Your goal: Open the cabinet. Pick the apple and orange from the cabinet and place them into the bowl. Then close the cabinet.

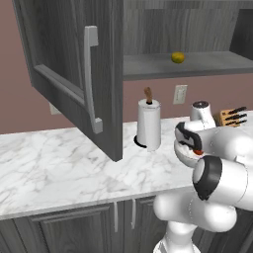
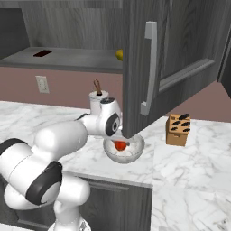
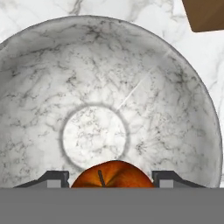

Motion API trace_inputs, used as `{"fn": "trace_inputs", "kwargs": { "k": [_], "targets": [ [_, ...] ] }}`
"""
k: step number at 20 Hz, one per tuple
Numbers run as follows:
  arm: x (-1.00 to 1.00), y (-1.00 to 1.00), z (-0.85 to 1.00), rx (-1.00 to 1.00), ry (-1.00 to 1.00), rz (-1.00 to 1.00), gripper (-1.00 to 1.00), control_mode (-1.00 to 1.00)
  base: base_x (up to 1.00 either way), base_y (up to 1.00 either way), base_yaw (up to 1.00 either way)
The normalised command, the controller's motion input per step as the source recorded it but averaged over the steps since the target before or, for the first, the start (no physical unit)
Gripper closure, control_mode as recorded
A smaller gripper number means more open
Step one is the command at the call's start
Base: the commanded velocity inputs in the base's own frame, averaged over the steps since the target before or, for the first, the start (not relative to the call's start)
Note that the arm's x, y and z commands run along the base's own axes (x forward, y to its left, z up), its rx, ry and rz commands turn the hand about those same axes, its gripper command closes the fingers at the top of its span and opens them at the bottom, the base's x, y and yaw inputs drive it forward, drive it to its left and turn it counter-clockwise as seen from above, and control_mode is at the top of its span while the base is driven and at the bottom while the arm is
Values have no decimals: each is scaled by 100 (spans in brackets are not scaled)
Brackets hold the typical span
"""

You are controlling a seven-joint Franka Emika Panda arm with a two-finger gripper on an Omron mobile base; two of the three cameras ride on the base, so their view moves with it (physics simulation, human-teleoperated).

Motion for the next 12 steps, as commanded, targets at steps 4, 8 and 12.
{"fn": "trace_inputs", "kwargs": {
  "k": [4,8,12],
  "targets": [
    [18,-7,-20,0,0,0,100,-100,0,0,0],
    [18,-6,-18,0,0,0,100,-100,0,0,0],
    [15,-6,-17,0,0,0,100,-100,0,0,0]
  ]
}}
